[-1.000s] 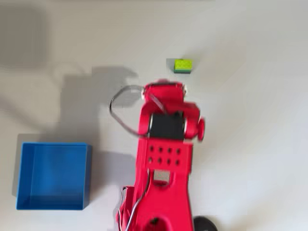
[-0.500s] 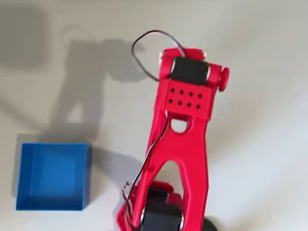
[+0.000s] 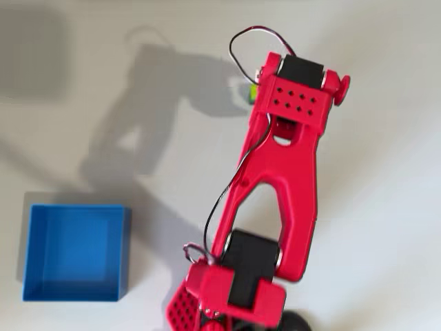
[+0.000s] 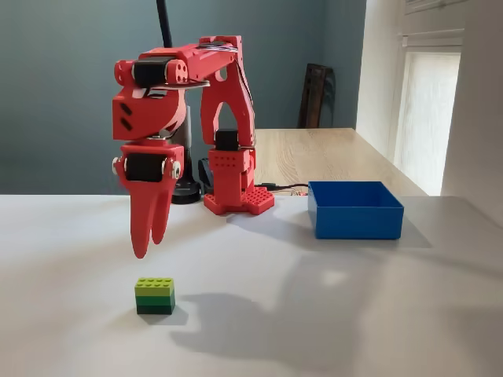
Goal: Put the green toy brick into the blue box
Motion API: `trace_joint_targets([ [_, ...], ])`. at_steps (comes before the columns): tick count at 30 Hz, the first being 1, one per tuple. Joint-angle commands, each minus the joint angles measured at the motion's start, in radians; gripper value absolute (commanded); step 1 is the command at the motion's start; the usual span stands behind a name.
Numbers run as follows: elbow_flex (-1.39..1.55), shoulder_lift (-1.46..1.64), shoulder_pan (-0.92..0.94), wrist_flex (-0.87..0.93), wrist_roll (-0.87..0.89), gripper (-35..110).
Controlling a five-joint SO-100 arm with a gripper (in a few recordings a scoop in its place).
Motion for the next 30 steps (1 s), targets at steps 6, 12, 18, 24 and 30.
trace_joint_targets([
  [6,-0.178,-0.112,0.021,0.006,-0.018,26],
  [12,-0.213,-0.196,0.014,0.006,-0.026,23],
  [18,-0.250,-0.276,0.005,0.005,-0.037,22],
  [24,-0.310,-0.348,-0.021,-0.002,-0.031,22],
  [30,-0.342,-0.388,-0.048,-0.026,0.006,16],
])
